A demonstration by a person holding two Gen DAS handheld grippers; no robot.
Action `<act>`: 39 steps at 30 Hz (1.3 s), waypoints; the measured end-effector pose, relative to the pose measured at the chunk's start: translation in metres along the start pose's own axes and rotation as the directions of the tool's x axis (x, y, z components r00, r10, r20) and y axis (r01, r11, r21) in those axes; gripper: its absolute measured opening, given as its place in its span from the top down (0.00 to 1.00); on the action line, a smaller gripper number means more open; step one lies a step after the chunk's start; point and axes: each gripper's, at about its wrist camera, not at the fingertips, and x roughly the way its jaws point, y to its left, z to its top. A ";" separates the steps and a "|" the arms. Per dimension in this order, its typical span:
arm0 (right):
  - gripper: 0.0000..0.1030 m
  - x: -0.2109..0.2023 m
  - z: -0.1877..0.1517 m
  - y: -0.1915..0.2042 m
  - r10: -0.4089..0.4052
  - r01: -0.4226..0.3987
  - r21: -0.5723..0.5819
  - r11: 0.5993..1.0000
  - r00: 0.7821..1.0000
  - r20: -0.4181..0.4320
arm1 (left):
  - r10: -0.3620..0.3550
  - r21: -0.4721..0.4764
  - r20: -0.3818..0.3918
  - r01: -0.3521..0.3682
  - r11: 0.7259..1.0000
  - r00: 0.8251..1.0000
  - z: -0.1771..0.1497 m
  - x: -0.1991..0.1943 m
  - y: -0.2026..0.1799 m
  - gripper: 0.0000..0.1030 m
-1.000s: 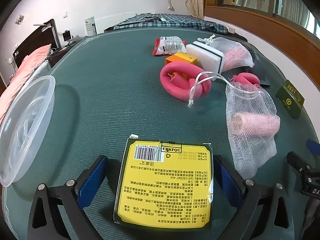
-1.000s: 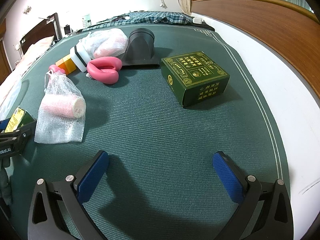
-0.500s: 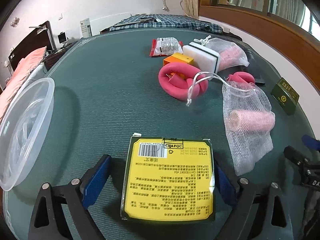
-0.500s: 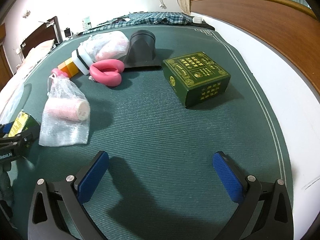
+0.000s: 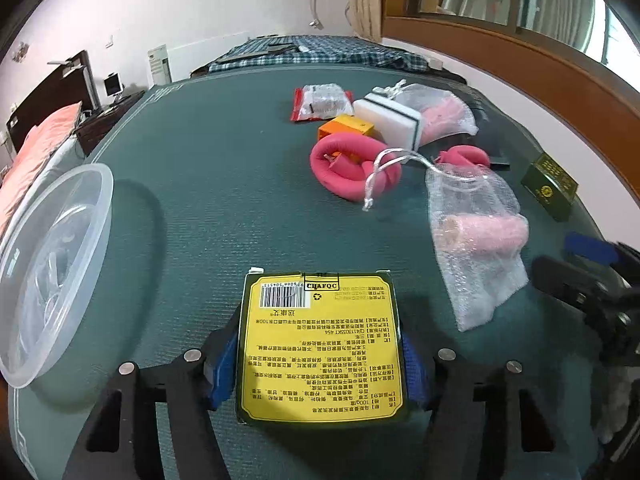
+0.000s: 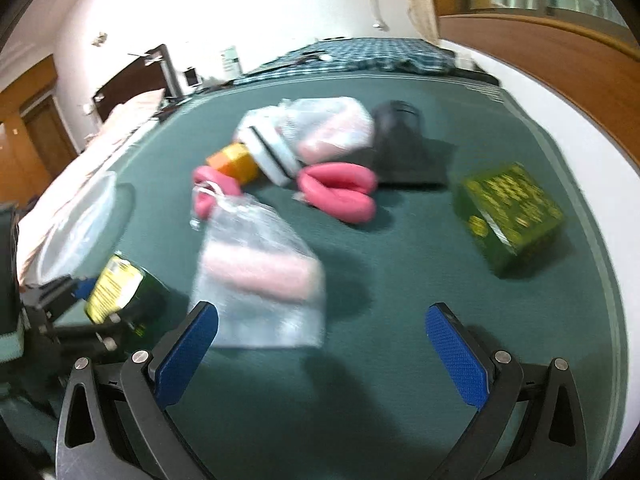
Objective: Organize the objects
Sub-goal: 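Close the right gripper on the mesh bag with the pink roll, then carry the green box and the mesh bag over the clear basin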
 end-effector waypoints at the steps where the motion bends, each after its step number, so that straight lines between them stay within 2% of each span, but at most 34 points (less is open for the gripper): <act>1: 0.00 0.002 0.002 0.004 0.006 -0.006 -0.006 1.000 1.000 -0.003 | -0.001 0.009 0.010 0.001 1.000 1.000 -0.001 -0.003 -0.001 0.33; 9: 0.00 0.029 0.018 0.031 0.006 -0.007 -0.034 0.999 0.999 -0.031 | 0.020 0.027 0.058 -0.022 0.999 0.998 0.002 -0.017 0.003 0.33; 14: 0.00 0.042 0.023 0.041 -0.031 0.029 -0.045 0.999 0.998 -0.046 | 0.043 0.013 0.081 -0.045 0.999 0.996 0.002 -0.025 0.013 0.33; 16: 0.07 0.045 0.023 0.044 -0.047 0.045 -0.044 0.998 0.997 -0.057 | 0.048 0.004 0.089 -0.049 0.999 0.995 0.001 -0.028 0.017 0.33; 17: 0.20 0.047 0.022 0.045 -0.048 0.045 -0.045 0.998 0.996 -0.070 | 0.052 -0.002 0.092 -0.052 0.999 0.994 0.001 -0.029 0.020 0.33; 20: 0.27 0.046 0.020 0.049 -0.084 0.079 -0.064 0.995 0.994 -0.067 | 0.061 -0.013 0.103 -0.060 0.998 0.993 0.002 -0.032 0.027 0.33; 30: 0.27 0.040 0.023 0.069 -0.065 0.061 -0.075 0.995 0.997 -0.050 | 0.100 -0.065 0.157 -0.091 0.994 0.983 0.004 -0.050 0.058 0.33; 39: 0.27 0.034 0.043 0.113 0.023 -0.023 -0.122 0.992 1.000 -0.001 | 0.211 -0.162 0.203 -0.180 0.970 0.956 0.004 -0.070 0.111 0.33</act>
